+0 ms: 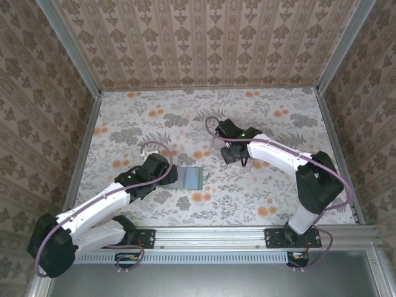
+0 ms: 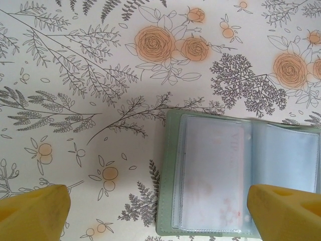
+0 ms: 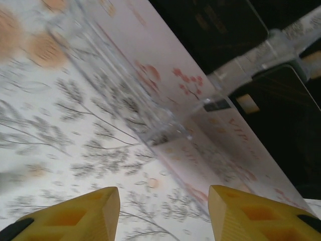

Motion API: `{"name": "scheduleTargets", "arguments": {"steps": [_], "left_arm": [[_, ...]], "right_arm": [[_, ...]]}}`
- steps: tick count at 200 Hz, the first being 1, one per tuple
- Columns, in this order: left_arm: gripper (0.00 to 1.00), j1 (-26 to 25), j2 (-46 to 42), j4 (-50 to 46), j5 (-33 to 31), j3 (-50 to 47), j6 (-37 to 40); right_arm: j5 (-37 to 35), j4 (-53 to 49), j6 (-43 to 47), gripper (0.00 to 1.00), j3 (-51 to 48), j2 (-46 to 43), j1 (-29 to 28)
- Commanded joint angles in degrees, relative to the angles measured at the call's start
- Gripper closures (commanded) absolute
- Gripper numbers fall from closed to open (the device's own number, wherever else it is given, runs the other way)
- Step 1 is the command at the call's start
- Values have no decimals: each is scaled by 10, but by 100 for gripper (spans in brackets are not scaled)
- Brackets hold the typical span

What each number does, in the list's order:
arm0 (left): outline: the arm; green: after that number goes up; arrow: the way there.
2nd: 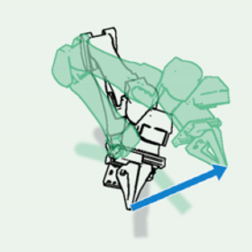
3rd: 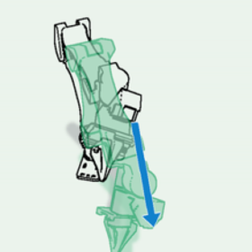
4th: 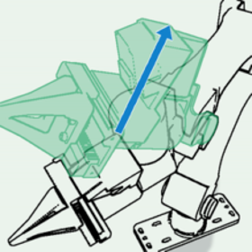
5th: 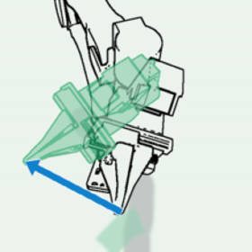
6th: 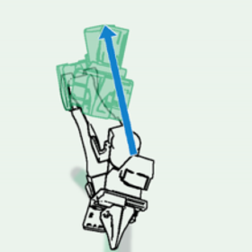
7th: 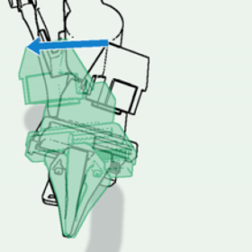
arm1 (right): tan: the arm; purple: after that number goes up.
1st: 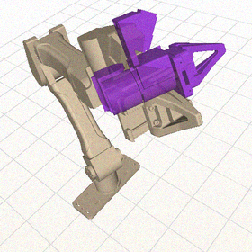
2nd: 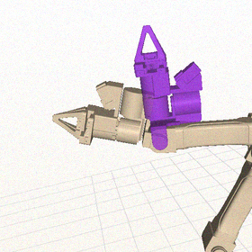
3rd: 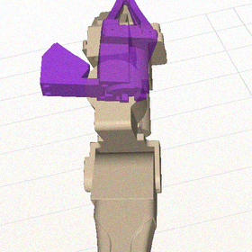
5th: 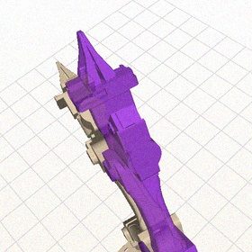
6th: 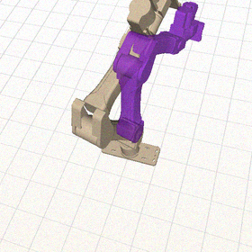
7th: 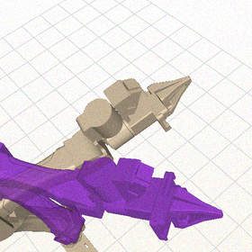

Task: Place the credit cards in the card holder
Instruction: Flip over the card slot on the card holder, then pick up the credit card from the storage box.

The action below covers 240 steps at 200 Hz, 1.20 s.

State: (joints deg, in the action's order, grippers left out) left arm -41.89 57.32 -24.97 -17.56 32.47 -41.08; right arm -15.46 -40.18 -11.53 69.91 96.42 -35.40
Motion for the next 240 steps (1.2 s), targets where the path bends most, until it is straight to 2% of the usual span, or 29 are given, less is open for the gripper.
{"name": "scheduleTargets", "arguments": {"steps": [1,51,122,161,211,240], "left_arm": [[0,4,6,-25,10,15,10],[0,3,6,-23,15,10,3],[0,3,5,-18,15,4,1],[0,3,5,-16,16,1,3],[0,4,6,-11,17,-1,2],[0,4,4,-10,17,-1,3]], "right_arm": [[-75,-42,40,49,6,22,3],[-101,-31,47,50,2,46,11],[-79,-30,60,52,1,76,15],[-74,-38,67,61,-1,71,15],[-56,-46,82,79,8,62,16],[-40,-46,90,82,13,66,16]]}}
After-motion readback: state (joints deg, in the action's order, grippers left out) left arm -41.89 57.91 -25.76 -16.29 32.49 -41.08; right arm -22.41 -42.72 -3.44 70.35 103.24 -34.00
